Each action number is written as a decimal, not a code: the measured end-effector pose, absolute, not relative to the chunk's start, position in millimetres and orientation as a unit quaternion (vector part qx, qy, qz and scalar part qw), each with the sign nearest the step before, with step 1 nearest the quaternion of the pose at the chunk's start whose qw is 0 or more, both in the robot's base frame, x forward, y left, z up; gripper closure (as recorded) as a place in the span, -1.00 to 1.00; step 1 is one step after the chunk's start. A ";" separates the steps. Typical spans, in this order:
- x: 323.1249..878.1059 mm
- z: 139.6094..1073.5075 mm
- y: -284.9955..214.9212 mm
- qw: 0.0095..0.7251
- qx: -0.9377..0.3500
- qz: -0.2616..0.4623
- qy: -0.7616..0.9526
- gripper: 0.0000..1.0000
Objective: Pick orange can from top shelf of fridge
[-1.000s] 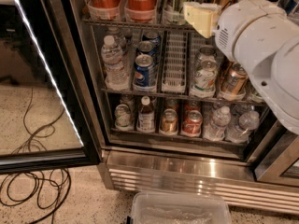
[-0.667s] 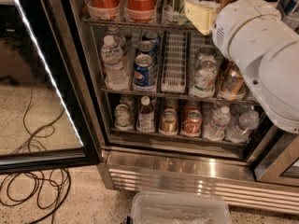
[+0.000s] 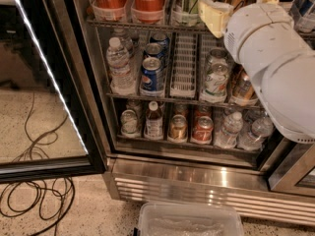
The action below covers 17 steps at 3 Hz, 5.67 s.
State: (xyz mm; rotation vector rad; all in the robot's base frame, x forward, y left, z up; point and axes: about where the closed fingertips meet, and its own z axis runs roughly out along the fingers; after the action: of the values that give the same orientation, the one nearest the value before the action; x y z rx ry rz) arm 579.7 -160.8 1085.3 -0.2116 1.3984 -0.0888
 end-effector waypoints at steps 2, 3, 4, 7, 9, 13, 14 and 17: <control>596.8 1080.3 -160.5 0.770 -0.107 -0.047 0.627 -0.48; 605.2 1075.1 -163.6 0.772 -0.112 -0.061 0.623 -0.48; 612.4 1070.9 -170.1 0.768 -0.109 -0.082 0.626 -0.46; 622.1 1076.6 -192.7 0.767 -0.078 -0.116 0.627 -0.40; 629.6 1096.1 -204.6 0.779 -0.049 -0.133 0.611 -0.40; 641.1 1093.2 -149.6 0.774 -0.080 -0.048 0.626 0.16; 639.1 1091.0 -149.0 0.770 -0.080 -0.046 0.632 0.62; 636.8 1117.2 -163.6 0.780 -0.083 -0.001 0.620 1.00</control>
Offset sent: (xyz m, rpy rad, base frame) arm 0.0307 -0.0049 -0.0160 -0.0338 -0.0498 0.0083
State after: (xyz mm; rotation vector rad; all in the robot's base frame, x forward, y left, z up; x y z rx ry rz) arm 636.8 -163.6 1117.2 -0.1800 1.3389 -0.0026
